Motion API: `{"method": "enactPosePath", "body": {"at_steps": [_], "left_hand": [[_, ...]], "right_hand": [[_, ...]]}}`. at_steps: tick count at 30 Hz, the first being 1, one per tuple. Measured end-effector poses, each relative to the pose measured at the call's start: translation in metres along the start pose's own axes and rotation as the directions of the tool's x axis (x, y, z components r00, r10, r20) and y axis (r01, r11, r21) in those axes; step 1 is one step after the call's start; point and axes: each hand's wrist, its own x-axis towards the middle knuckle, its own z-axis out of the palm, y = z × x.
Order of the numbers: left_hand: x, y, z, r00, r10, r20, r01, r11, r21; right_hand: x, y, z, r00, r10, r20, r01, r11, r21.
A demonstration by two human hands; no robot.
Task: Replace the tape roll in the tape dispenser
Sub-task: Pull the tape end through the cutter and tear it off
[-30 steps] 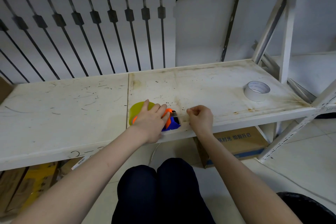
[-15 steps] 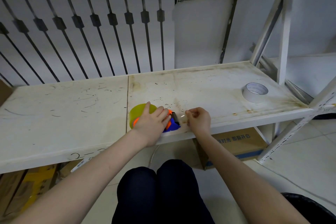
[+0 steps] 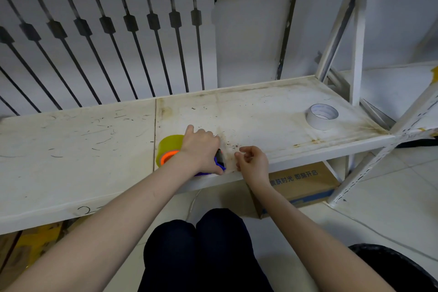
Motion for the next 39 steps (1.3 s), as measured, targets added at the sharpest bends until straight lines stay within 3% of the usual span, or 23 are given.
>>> {"method": "enactPosePath", "body": {"at_steps": [4, 15, 22, 34, 39], "left_hand": [[0.010, 0.001, 0.003, 0.998, 0.000, 0.069, 0.006, 0.996, -0.087], [-0.006, -0.017, 0.006, 0.985, -0.077, -0.154, 0.013, 0.925, -0.379], [-0.023, -0.019, 0.001, 0.946, -0.210, -0.247, 0.033, 0.819, -0.573], [-0.026, -0.022, -0.005, 0.942, -0.254, -0.217, 0.078, 0.799, -0.597], [-0.030, -0.020, -0.005, 0.911, -0.339, -0.236, 0.115, 0.757, -0.644]], "right_hand": [[-0.001, -0.002, -0.005, 1.000, -0.014, -0.008, 0.014, 1.000, -0.005], [-0.001, -0.024, -0.018, 0.996, -0.071, -0.045, 0.076, 0.988, 0.132], [-0.003, -0.061, -0.031, 0.973, -0.225, -0.061, 0.231, 0.962, 0.143], [-0.013, -0.108, -0.034, 0.890, -0.448, -0.078, 0.455, 0.885, 0.105], [-0.016, -0.105, -0.031, 0.874, -0.478, -0.082, 0.483, 0.873, 0.065]]}}
